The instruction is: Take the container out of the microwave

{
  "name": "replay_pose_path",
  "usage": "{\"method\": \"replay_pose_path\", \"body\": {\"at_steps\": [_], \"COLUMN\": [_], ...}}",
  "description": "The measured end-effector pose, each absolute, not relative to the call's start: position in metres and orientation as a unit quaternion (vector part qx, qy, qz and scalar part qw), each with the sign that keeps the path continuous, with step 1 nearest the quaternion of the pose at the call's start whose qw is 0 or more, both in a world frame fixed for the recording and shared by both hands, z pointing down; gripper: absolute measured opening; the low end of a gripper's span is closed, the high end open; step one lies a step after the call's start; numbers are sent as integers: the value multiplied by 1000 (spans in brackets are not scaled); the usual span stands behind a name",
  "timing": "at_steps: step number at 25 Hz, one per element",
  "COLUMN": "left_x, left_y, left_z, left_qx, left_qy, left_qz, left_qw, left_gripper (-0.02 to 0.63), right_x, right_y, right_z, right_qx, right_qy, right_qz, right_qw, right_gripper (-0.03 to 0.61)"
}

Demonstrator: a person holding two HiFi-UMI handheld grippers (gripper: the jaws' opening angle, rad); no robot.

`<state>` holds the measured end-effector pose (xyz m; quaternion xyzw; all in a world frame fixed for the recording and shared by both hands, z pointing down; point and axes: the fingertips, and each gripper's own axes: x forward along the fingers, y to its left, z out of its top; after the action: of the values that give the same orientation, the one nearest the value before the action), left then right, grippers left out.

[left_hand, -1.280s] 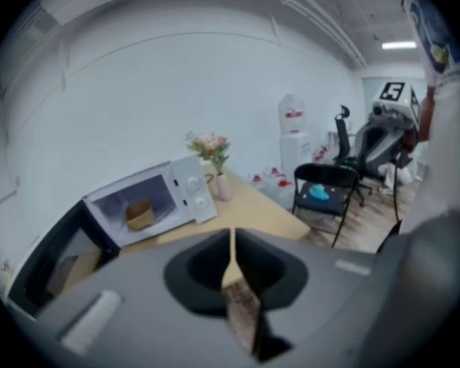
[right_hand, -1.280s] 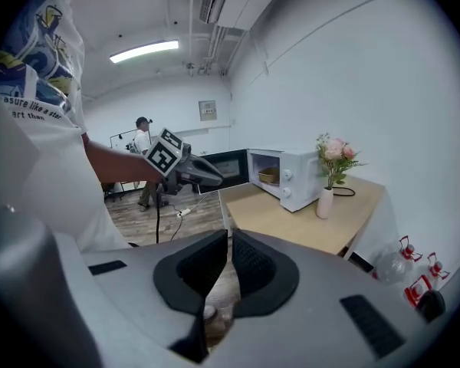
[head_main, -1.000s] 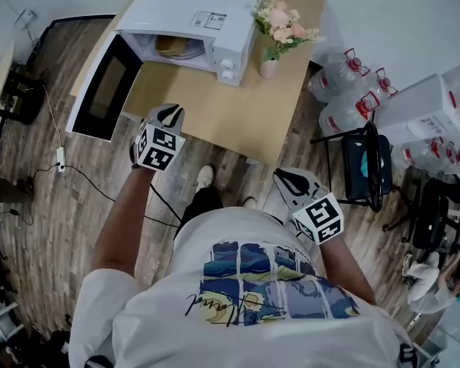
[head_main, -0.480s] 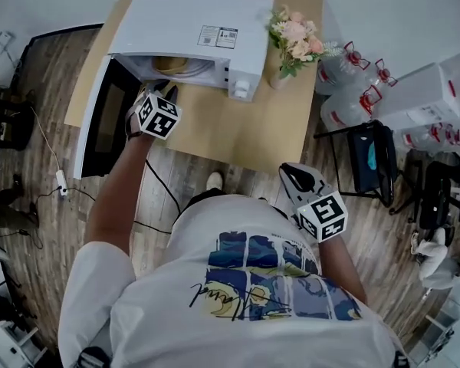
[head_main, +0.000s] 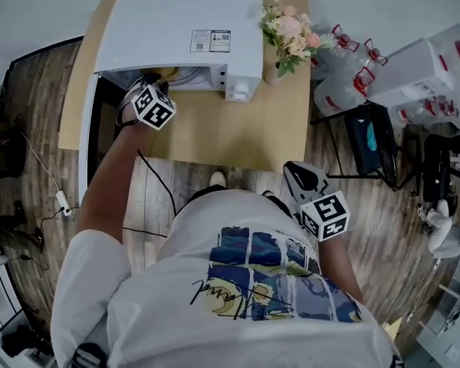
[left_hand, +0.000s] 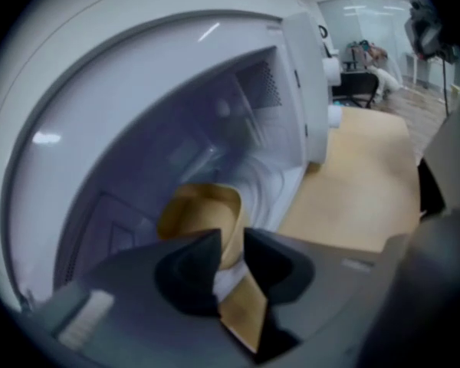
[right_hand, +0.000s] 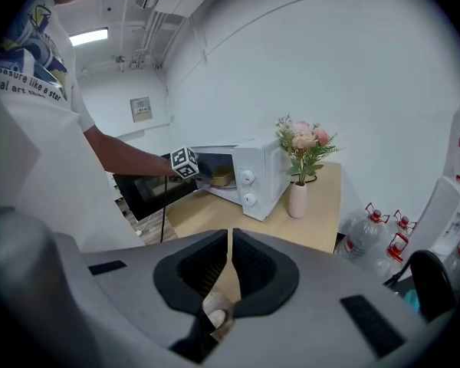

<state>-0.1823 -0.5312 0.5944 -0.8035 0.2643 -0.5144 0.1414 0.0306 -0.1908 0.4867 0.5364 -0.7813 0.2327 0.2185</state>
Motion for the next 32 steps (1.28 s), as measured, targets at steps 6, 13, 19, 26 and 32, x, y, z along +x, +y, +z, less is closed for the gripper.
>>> {"method": "replay_pose_path", "body": {"at_steps": [6,13,19,26,32], "left_x": [-176,-171,-166,-165,-164], "left_y": [-537,-540,-533,-521,-501], "left_z": [609,613,613,609,597], "left_qx": [-794,-788,-789,-788,-789], "left_qy": [221,205,191,192,204], "left_qz": [-539,-551,-554,-554,-551], "left_qw": [175,184,184,185,179], "left_gripper": [95,46,21,18,18], "right_x": [31,33,35,42,47], "right_y": [-185,-175,-168,-157,-148], "right_z": [491,493,495,501,500], "right_qx": [549,554,558,556,549], "right_qy": [-766,-757,-753,-753,-764], "right_qz": [244,256,259,264,255], "right_qw": [228,235,235,233,223], "right_gripper": [20,20,20,20,20]}}
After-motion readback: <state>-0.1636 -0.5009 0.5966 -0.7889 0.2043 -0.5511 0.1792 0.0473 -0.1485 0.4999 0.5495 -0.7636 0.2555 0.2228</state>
